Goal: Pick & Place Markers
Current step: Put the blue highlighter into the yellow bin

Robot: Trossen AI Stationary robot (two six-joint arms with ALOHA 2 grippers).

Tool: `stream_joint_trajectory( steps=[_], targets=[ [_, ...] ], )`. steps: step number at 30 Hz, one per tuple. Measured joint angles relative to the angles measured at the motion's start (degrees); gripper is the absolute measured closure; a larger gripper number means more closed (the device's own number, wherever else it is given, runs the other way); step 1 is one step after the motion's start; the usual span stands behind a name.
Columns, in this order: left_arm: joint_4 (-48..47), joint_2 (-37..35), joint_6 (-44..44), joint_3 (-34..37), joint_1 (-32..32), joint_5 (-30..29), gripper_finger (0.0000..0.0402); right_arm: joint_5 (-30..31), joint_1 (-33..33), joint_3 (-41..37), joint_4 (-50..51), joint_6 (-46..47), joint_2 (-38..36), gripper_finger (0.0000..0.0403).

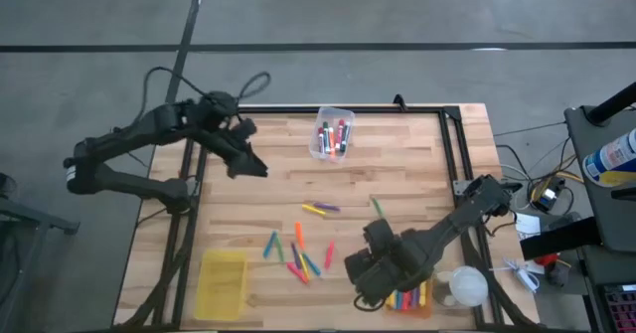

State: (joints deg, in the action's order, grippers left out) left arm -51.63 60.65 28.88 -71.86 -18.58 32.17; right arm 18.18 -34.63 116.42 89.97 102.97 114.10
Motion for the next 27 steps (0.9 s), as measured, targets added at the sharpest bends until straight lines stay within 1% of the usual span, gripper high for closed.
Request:
stream_joint_trajectory(
  steps=[4, 8, 11, 14, 17, 19, 23, 27],
  targets=[
    [-0.17, 1.52, 7.42, 5.48, 1.85, -5.79, 0.0230, 3.53, 1.44, -1.45, 0.04, -8.90, -2.87, 0.0200],
    [2.41, 3.31, 15.63, 12.83, 4.70, -13.36, 0.0230, 10.56, 1.57, -2.64, 0.05, -15.21, -5.76, 0.0200],
    [7.15, 4.92, 22.01, 17.55, 6.95, -15.41, 0.0230, 13.76, 1.55, -2.84, 0.05, -18.68, -7.39, 0.0200],
    [11.21, 6.75, 27.11, 20.71, 9.76, -16.79, 0.0230, 14.42, 1.59, -2.84, 0.07, -21.49, -8.81, 0.0200],
    [12.59, 9.03, 30.49, 22.03, 12.79, -18.16, 0.0230, 15.06, 1.54, -3.04, 0.05, -22.54, -9.89, 0.0200],
    [12.52, 10.68, 31.79, 22.45, 15.14, -20.66, 0.0230, 15.15, 1.51, -3.05, 0.06, -22.87, -10.25, 0.0200],
    [12.23, 14.43, 34.45, 22.24, 19.83, -23.35, 0.0230, 16.73, 1.11, -3.26, 0.07, -23.27, -10.42, 0.0200],
    [12.61, 18.29, 36.22, 21.09, 24.73, -25.97, 0.0230, 17.10, 1.05, -4.19, 0.05, -25.21, -10.38, 0.0200]
  ],
)
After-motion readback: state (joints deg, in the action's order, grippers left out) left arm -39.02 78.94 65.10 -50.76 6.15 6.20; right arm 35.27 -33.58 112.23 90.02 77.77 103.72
